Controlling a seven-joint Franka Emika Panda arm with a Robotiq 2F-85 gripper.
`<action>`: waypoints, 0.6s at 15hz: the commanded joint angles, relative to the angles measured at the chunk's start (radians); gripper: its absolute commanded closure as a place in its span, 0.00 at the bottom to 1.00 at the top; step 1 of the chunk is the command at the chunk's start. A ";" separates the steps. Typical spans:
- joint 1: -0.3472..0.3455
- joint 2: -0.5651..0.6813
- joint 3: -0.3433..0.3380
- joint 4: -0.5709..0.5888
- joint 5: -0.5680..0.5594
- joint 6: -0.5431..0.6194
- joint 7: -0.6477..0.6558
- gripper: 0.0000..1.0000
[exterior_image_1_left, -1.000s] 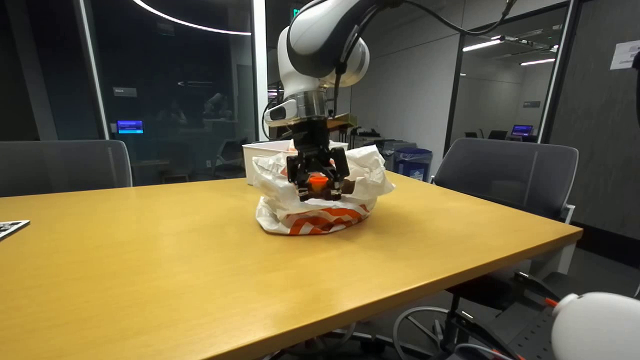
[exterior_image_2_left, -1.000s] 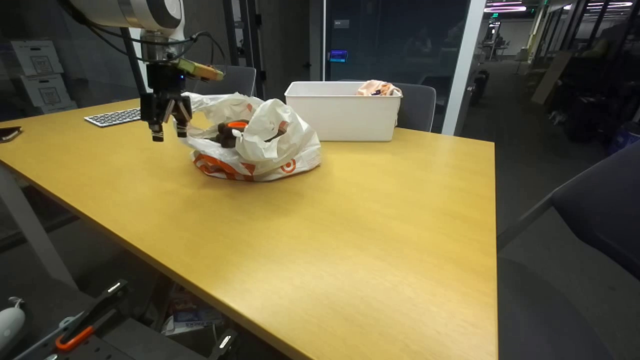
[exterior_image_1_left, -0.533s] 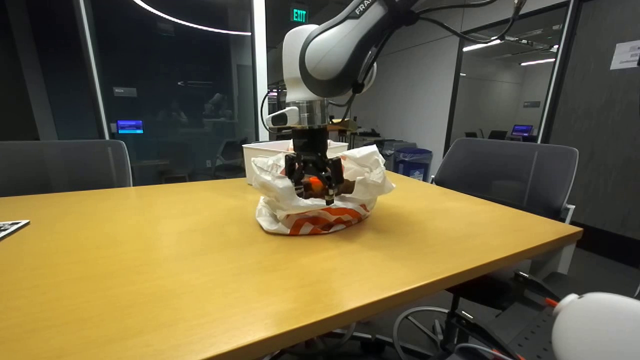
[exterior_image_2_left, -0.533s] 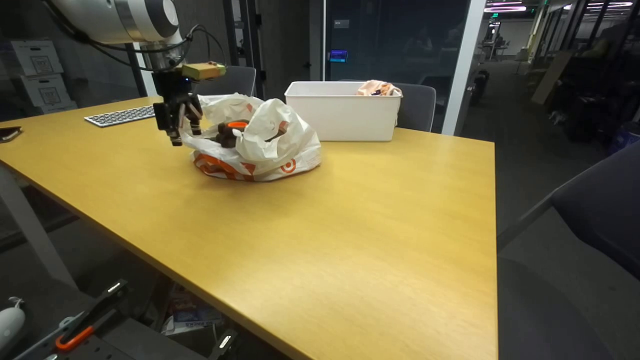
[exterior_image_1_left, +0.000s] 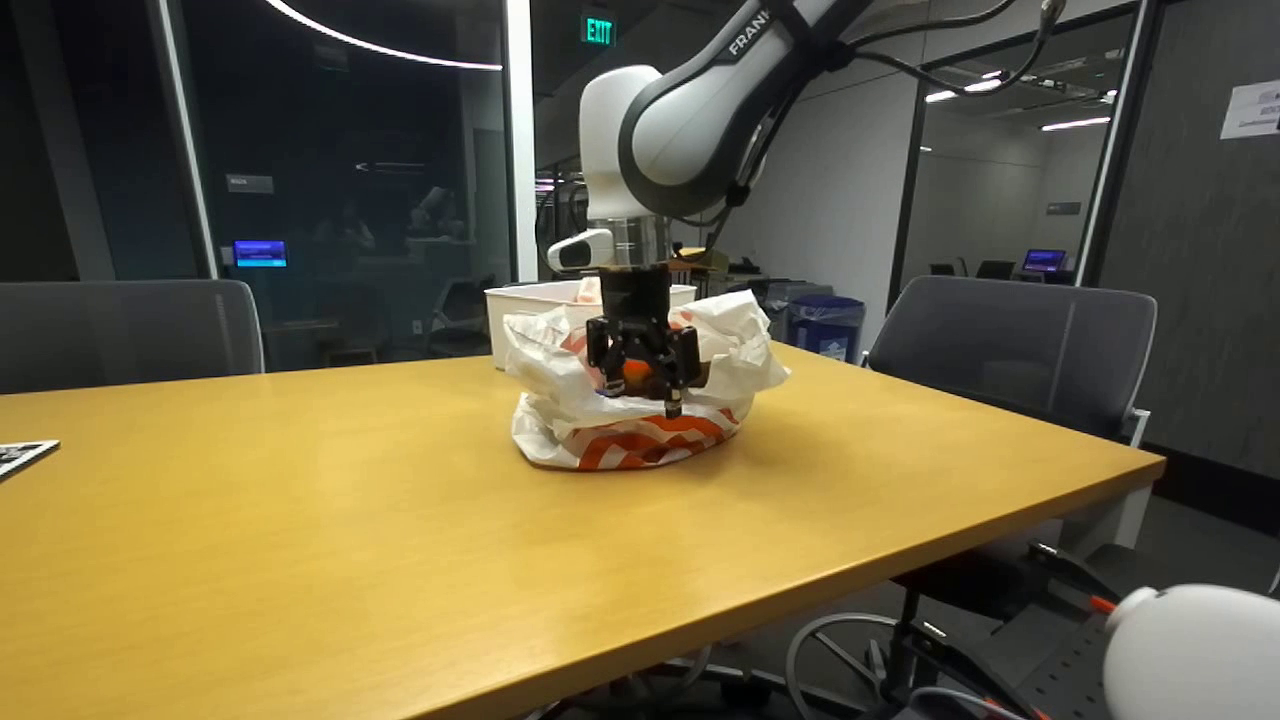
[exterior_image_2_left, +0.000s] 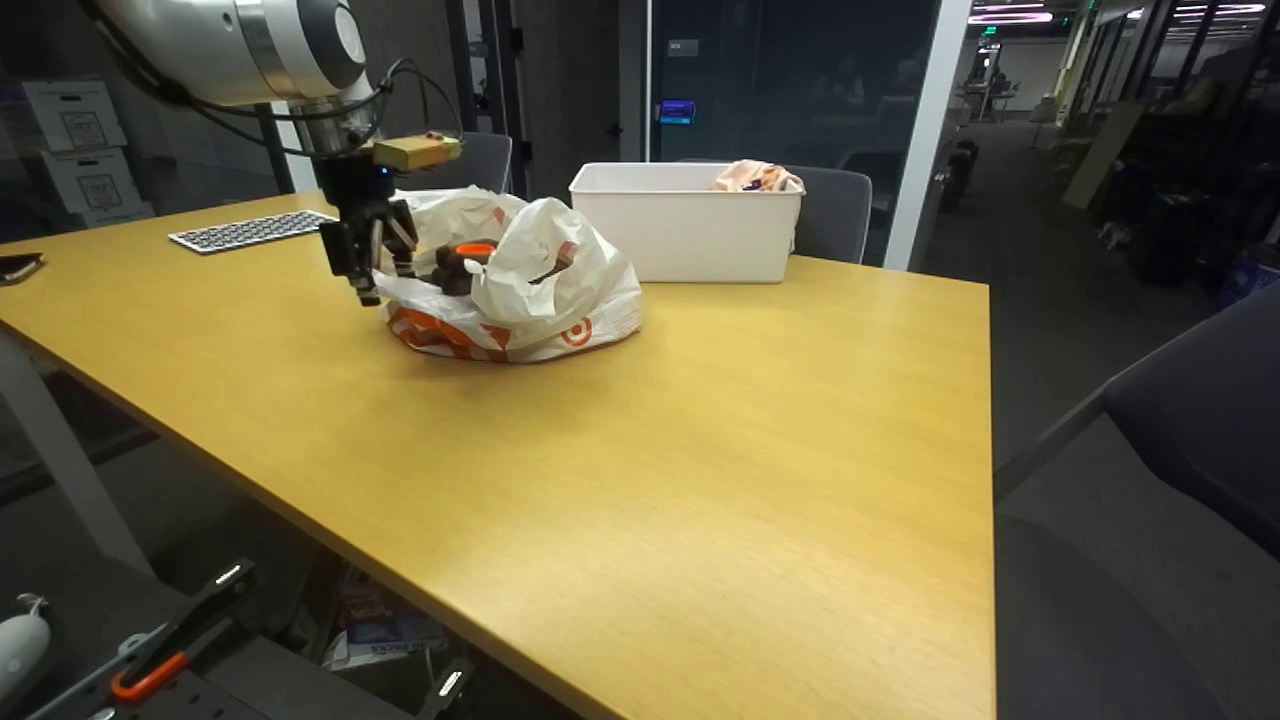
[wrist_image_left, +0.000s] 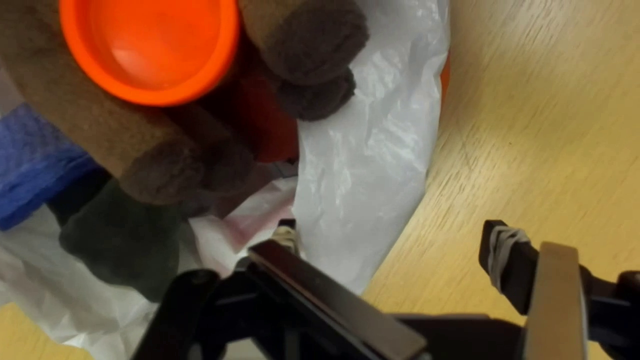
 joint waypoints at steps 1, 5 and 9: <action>0.001 -0.008 -0.007 -0.017 -0.009 0.029 0.007 0.36; -0.002 -0.009 -0.006 -0.023 -0.002 0.033 0.001 0.69; -0.008 -0.011 -0.005 -0.029 0.008 0.041 -0.006 0.94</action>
